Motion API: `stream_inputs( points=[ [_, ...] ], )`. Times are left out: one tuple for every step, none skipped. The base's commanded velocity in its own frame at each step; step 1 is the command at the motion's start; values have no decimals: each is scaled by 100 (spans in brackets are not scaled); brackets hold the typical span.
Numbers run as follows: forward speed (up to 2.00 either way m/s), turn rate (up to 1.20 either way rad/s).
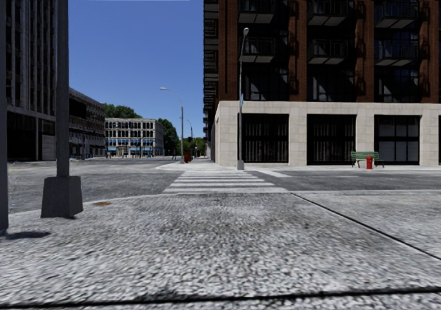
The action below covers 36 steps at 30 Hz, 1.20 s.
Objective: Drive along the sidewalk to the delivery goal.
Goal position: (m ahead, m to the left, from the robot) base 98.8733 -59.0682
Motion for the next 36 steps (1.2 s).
stream_inputs(
  points=[
    [200,12],
    [200,12],
    [200,22],
    [200,29],
    [200,31],
    [200,31],
    [200,32],
    [200,32],
    [200,32],
    [200,25],
    [200,2],
    [200,2],
    [200,0],
    [200,0],
    [200,0],
    [200,0],
    [200,0],
    [200,0],
    [200,0],
    [200,0],
    [200,0],
    [200,0],
    [200,0],
    [200,0],
    [200,0],
    [200,0],
    [200,0],
    [200,0],
    [200,0],
    [200,0],
    [200,0],
    [200,0],
    [200,0],
    [200,0],
    [200,0],
    [200,0]
  ],
)
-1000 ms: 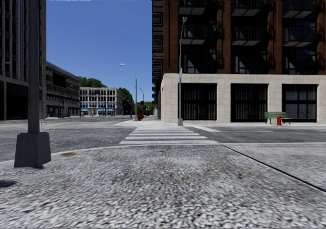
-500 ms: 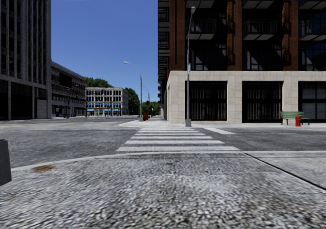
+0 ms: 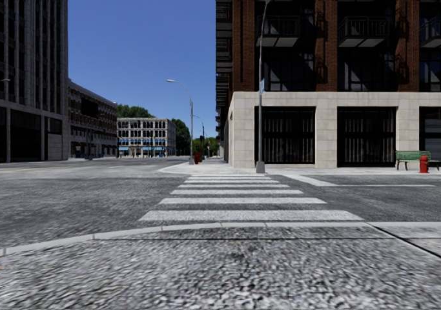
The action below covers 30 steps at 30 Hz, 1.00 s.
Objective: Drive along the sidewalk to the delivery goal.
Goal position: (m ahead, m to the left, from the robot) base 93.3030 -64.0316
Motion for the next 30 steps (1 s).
stream_inputs(
  points=[
    [200,0],
    [200,0],
    [200,0],
    [200,0],
    [200,0],
    [200,0],
    [200,0],
    [200,0],
    [200,0],
    [200,0],
    [200,0],
    [200,0],
    [200,0],
    [200,0],
    [200,0],
    [200,0],
    [200,0],
    [200,0],
    [200,0],
    [200,0],
    [200,0],
    [200,0],
    [200,0],
    [200,0],
    [200,0],
    [200,0],
    [200,0],
    [200,0],
    [200,0],
    [200,0]
  ],
)
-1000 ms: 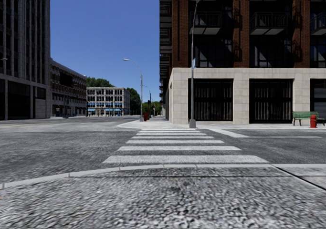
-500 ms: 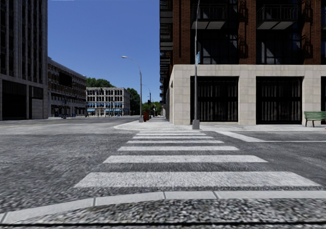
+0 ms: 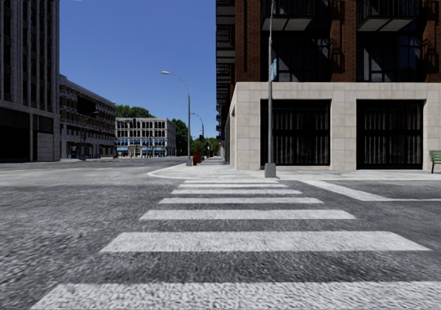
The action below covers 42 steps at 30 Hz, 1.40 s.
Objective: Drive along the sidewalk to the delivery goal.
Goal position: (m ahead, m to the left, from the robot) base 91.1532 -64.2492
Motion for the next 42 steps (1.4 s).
stream_inputs(
  points=[
    [200,0],
    [200,0],
    [177,0],
    [153,0],
    [153,0],
    [137,0],
    [132,0],
    [131,0],
    [131,0],
    [131,0],
    [131,0],
    [131,0],
    [131,0],
    [131,0],
    [131,0],
    [131,0],
    [131,0],
    [131,0],
    [131,0],
    [131,0],
    [132,0],
    [132,0],
    [137,0],
    [142,0],
    [142,0],
    [147,0],
    [149,0],
    [150,0],
    [151,0],
    [151,0],
    [151,0],
    [151,0],
    [152,0],
    [152,0],
    [152,0],
    [152,0],
    [152,0],
    [153,0],
    [153,0],
    [155,0],
    [155,0],
    [156,0]
  ],
)
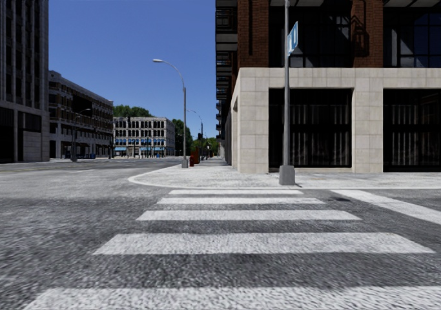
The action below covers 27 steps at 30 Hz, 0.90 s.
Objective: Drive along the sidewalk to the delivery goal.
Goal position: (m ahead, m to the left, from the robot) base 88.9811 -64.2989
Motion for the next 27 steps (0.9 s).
stream_inputs(
  points=[
    [156,0],
    [157,0],
    [159,0],
    [200,0],
    [200,0],
    [200,0],
    [200,0],
    [200,0],
    [200,0],
    [200,0],
    [200,0],
    [200,0],
    [200,0],
    [200,0],
    [200,0],
    [200,-1],
    [200,-5],
    [200,-10],
    [200,-15],
    [200,-15],
    [200,-19],
    [200,-20],
    [200,-3],
    [200,0],
    [200,0],
    [200,0],
    [200,0]
  ],
)
